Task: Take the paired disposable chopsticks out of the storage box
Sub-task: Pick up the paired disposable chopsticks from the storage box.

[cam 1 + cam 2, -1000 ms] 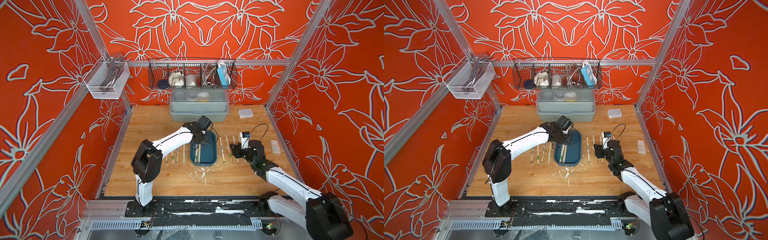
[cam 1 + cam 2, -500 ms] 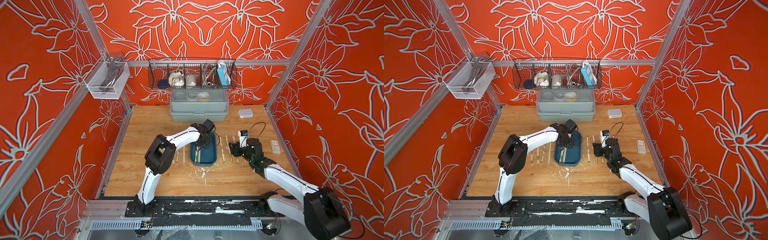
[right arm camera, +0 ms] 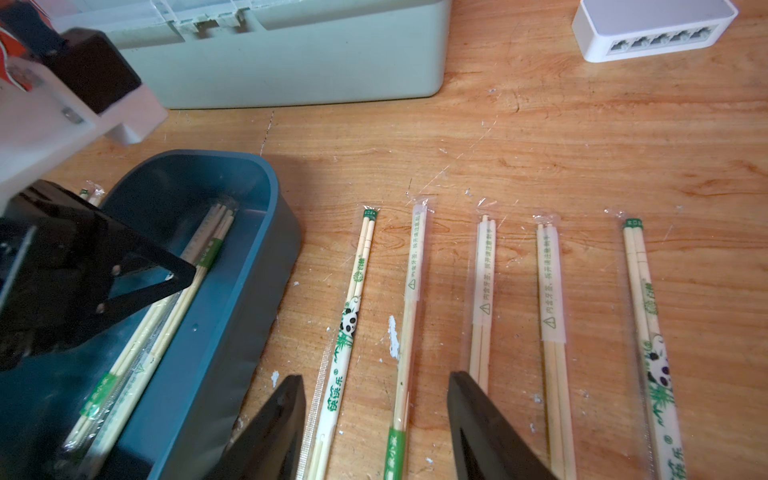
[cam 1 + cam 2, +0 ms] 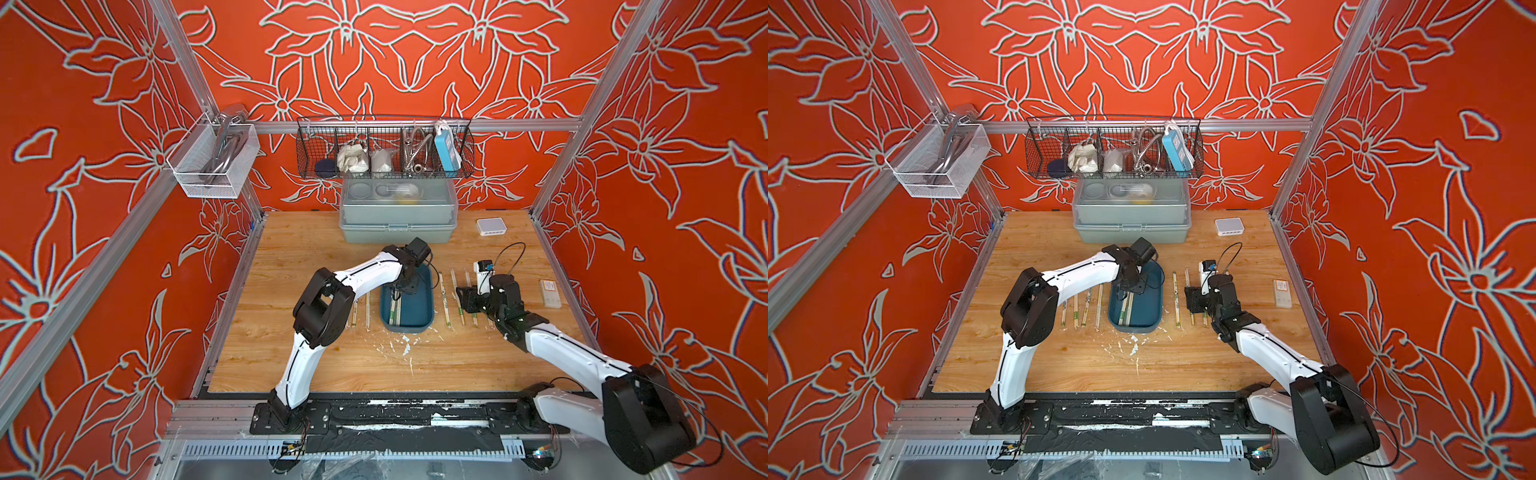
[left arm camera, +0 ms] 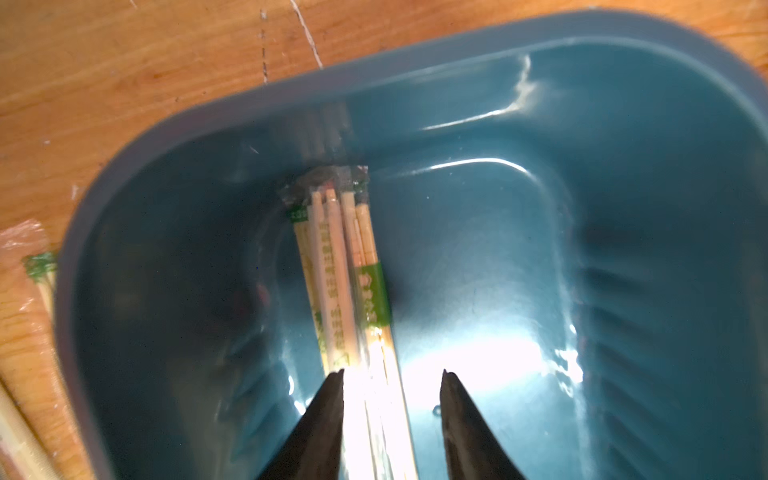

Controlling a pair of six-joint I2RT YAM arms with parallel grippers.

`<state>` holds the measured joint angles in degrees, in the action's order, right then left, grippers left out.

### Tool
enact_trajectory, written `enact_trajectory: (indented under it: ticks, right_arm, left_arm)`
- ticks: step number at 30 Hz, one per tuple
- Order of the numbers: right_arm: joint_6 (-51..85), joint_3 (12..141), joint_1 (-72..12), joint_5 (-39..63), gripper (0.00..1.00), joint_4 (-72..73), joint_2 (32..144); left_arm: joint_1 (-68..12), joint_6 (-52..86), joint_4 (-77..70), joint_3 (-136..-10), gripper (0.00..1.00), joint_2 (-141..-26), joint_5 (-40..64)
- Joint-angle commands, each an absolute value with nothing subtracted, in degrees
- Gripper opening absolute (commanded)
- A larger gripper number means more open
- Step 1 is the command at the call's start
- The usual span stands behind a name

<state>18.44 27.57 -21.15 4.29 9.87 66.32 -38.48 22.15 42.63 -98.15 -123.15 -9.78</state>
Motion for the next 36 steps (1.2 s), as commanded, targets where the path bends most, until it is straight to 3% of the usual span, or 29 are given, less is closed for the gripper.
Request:
enact_trajectory:
  ticks: [1,18,36]
  right_arm:
    - [18.7,29.7,-21.5,3.3,0.6,9.1,66.5]
    - [18.8,30.8,-21.6,3.7,0.59,8.1,68.1]
    - [18.7,31.8,-21.7,3.7,0.6,7.2,69.3]
  left_arm:
    - [-37.9,22.7,44.3,-98.7,0.39,-124.8,-10.9]
    - [-36.5,23.5,43.6,-97.3,0.39,-126.6,-11.1]
    - [-36.2,23.4,43.3,-97.1,0.17,-126.8,-9.5]
